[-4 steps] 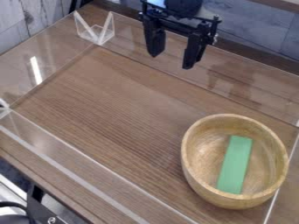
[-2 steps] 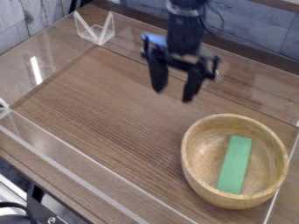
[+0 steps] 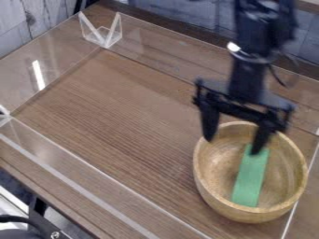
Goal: Move green stick from inside the wooden bowl to the table next to it
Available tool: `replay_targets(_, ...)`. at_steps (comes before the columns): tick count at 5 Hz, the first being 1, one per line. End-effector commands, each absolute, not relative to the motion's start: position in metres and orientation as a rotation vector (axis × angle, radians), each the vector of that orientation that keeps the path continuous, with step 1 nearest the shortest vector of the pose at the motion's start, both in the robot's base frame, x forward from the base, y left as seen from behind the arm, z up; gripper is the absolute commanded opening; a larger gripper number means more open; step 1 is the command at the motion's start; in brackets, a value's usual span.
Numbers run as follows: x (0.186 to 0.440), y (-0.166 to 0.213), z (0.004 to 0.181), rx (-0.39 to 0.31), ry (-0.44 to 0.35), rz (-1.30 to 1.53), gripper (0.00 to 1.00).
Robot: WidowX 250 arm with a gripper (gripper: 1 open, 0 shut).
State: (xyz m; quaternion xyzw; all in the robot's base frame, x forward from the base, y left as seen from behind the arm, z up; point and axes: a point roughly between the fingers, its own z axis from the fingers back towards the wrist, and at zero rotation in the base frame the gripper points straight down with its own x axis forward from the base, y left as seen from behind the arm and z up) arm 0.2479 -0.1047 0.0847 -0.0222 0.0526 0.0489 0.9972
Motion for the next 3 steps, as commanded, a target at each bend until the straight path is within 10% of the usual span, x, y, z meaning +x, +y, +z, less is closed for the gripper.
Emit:
replay_targets(1,0.247,-0.126,0.088,-0.085,0.014,0.108,1.00)
replay_targets(3,0.247,-0.144,0.056,-0.106,-0.070,0.097,1.00)
